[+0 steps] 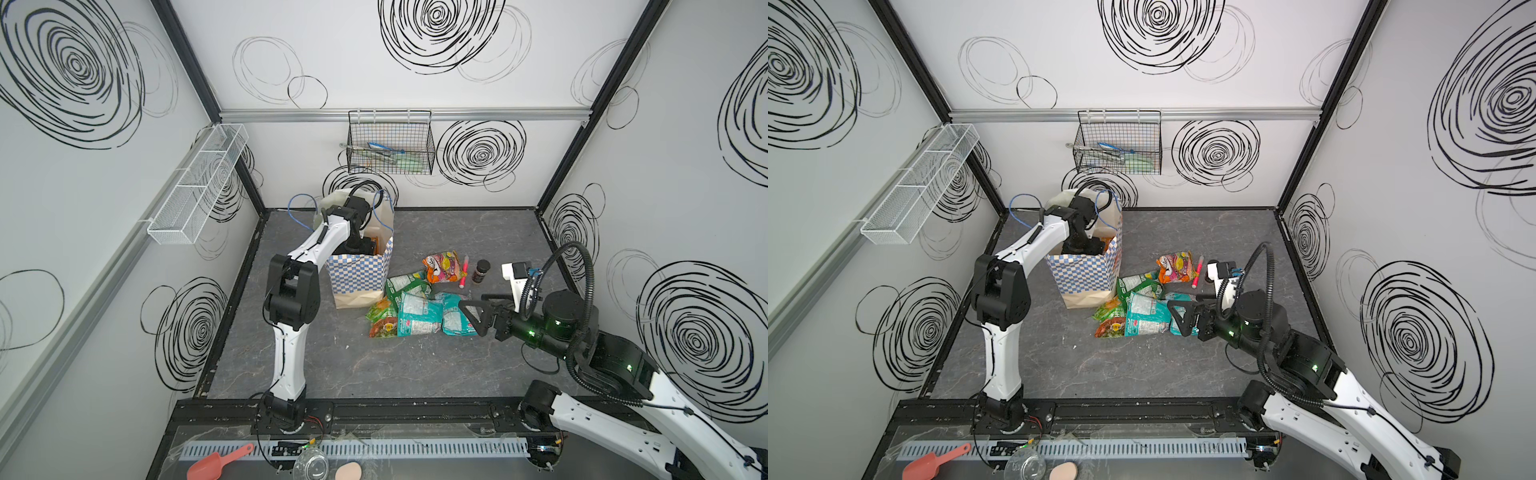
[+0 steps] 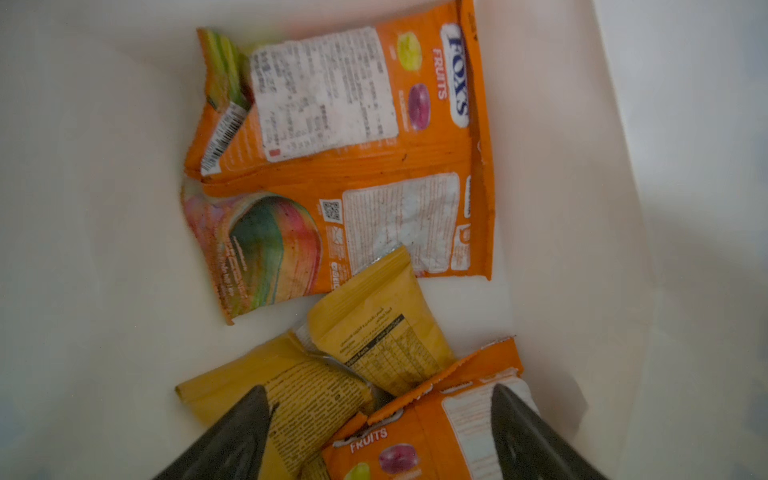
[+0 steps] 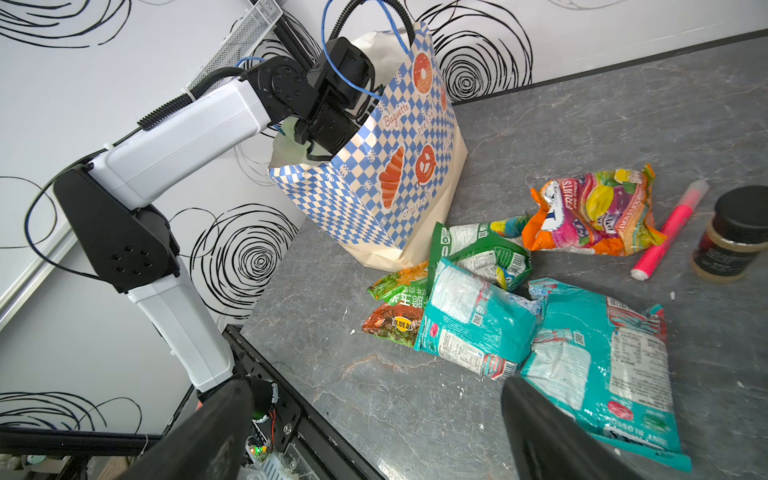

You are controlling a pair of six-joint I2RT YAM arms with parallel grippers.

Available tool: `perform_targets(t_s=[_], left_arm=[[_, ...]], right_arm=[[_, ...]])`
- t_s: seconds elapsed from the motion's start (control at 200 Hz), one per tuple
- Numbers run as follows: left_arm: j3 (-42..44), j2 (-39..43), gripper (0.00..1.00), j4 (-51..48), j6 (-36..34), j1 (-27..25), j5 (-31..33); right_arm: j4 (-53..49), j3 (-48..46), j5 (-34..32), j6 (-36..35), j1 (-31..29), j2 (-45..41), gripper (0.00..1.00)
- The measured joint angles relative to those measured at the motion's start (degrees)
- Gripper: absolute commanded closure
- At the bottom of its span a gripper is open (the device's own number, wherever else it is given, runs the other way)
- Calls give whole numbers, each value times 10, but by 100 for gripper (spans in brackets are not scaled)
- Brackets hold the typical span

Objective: Take the snacks out of the paper bag
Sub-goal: 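Grasp the yellow snack packet inside the bag with the left gripper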

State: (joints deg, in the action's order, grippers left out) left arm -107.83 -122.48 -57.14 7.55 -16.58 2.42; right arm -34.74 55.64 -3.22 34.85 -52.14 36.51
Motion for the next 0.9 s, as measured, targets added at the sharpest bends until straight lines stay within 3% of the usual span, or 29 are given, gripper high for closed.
perform_targets(t_s=[0.225,0.54,0.9], left_arm=[[16,-3,14,2,-2,-1,9],[122,2,14,41,2,-5,2],[137,2,13,51,4,-5,10]], right_arm=[[-1,63,22,-7,0,47,3],[0,59,31,-9,0,52,3],[0,48,31,-8,-1,40,3]])
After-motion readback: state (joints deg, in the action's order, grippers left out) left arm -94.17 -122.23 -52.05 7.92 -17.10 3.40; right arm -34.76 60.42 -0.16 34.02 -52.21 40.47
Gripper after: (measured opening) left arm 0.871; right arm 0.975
